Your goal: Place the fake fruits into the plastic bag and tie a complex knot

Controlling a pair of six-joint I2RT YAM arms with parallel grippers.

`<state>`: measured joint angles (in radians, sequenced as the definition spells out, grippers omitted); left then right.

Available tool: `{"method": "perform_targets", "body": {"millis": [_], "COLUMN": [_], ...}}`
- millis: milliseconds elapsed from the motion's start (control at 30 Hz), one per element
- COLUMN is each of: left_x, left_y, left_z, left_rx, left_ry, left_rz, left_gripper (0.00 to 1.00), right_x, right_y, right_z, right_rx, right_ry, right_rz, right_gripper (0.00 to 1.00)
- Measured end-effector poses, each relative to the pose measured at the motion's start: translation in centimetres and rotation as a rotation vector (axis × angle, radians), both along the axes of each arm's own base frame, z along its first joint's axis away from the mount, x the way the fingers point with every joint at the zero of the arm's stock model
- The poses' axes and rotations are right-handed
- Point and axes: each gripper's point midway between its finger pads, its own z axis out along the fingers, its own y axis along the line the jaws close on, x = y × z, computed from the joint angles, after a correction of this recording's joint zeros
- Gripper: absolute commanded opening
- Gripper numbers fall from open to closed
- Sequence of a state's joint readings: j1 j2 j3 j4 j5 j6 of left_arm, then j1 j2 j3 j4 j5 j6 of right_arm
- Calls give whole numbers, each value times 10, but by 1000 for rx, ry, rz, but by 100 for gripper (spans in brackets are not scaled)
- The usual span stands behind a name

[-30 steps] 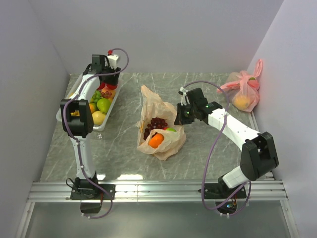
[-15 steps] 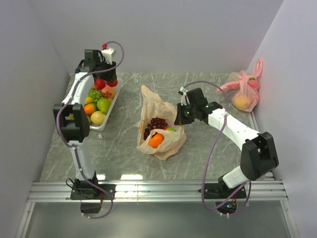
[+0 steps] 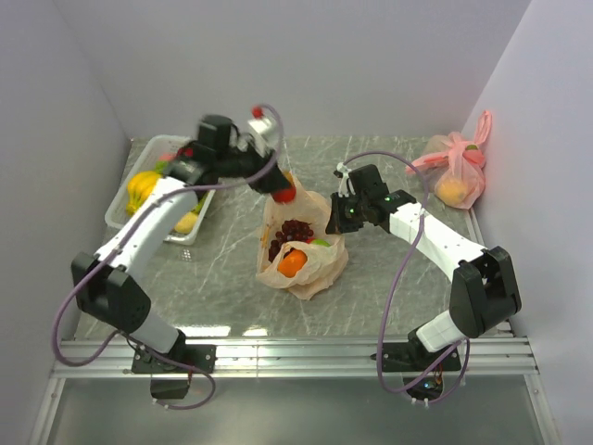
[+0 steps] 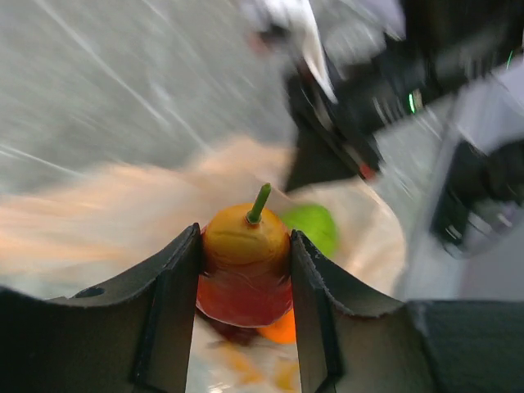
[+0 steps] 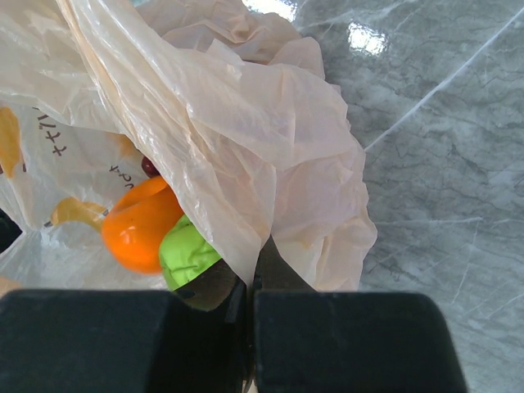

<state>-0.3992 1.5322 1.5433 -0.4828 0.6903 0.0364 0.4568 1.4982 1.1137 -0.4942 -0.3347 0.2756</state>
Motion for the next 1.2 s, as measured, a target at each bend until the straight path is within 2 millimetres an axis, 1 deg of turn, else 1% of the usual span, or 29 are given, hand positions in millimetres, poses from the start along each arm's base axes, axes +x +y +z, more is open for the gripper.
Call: {"method": "perform_targets", "body": {"millis": [67, 100, 167, 233, 300, 333, 367, 433, 467, 500, 567, 600, 667, 700, 767, 833, 900, 933, 967, 1000, 1033, 1067, 1100, 1133, 1167, 1200], "left_x": [-21, -32, -52, -71, -93, -102, -113, -129, -136, -141, -144, -142, -129, -119, -94, -65, -33, -18, -2, 8, 18, 26, 30, 34, 37, 40], "left_y": [-23, -32, -42, -48, -53, -57, -62, -71, -75, -78, -79, -77, -74, -71, -63, -49, -23, -7, 15, 34, 59, 84, 105, 130, 149, 175], "left_z": [-37, -60, -95, -122, -140, -144, -146, -147, -146, -146, -145, -143, -137, -130, -111, -86, -59, -46, -35, -26, -19, -16, -15, -17, -20, -25], "left_rx": [23, 40, 75, 102, 121, 123, 124, 125, 125, 127, 138, 147, 162, 165, 159, 138, 113, 103, 102, 105, 116, 129, 147, 173, 196, 225], "left_ry": [108, 172, 279, 358, 429, 450, 470, 487, 490, 491, 495, 488, 460, 433, 376, 309, 239, 205, 167, 138, 112, 92, 84, 82, 86, 93], "left_rz": [-61, -86, -114, -136, -165, -185, -210, -259, -281, -296, -296, -288, -248, -224, -159, -89, 3, 55, 112, 161, 220, 275, 320, 372, 417, 477], "left_gripper": [28, 28, 29, 31, 34, 37, 48, 64, 76, 80, 87, 89, 92, 92, 92, 92, 91, 91, 91, 90, 90, 90, 90, 89, 89, 88], "right_x": [1, 1, 3, 5, 6, 6, 6, 6, 6, 6, 5, 5, 3, 3, 1, 0, 0, -1, -1, -1, -1, -1, -1, -2, -2, -3], "right_y": [-1, -2, -4, -7, -9, -9, -10, -9, -9, -9, -8, -8, -7, -7, -6, -6, -5, -5, -5, -5, -5, -5, -5, -5, -5, -5], "right_z": [0, 0, 0, 1, 1, 2, 2, 2, 2, 2, 2, 3, 3, 4, 5, 5, 6, 6, 6, 5, 5, 5, 5, 5, 4, 4], "right_rx": [1, 2, 7, 13, 20, 23, 25, 29, 30, 30, 33, 36, 44, 46, 51, 55, 58, 60, 60, 60, 61, 60, 60, 59, 58, 57], "right_ry": [1, 2, 6, 9, 13, 16, 17, 19, 20, 20, 22, 23, 25, 25, 24, 27, 28, 28, 28, 28, 29, 29, 28, 27, 28, 28], "right_rz": [-4, -7, -16, -27, -36, -39, -39, -38, -37, -37, -34, -31, -24, -22, -18, -14, -10, -8, -7, -5, -4, -4, -3, -1, -1, 1], "right_gripper": [0, 0, 0, 0, 0, 0, 0, 0, 0, 0, 0, 0, 0, 0, 0, 0, 0, 0, 0, 0, 0, 0, 0, 0, 0, 0]}}
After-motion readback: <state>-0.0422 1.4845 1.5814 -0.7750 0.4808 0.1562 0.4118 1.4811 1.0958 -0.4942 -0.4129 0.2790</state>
